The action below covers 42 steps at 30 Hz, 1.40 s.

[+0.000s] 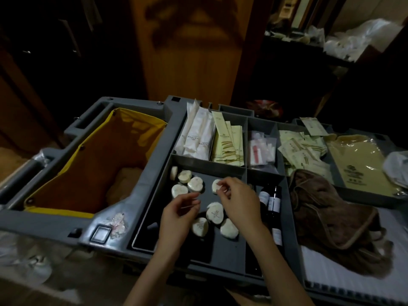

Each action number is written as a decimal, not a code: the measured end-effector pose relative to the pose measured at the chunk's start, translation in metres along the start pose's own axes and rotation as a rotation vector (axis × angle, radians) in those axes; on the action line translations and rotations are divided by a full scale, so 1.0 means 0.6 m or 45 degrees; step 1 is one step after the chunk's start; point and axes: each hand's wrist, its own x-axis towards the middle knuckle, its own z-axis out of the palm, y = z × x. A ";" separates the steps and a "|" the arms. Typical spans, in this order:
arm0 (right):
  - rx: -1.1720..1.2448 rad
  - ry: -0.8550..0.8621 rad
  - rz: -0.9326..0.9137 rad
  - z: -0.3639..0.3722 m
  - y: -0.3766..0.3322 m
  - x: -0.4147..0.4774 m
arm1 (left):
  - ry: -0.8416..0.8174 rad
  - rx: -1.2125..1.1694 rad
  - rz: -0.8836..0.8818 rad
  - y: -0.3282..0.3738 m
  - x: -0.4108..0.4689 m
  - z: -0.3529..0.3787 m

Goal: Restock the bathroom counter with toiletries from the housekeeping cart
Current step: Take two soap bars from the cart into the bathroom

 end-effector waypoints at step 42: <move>1.051 -0.192 0.153 0.049 0.004 0.056 | 0.061 -0.161 -0.080 0.004 0.003 -0.008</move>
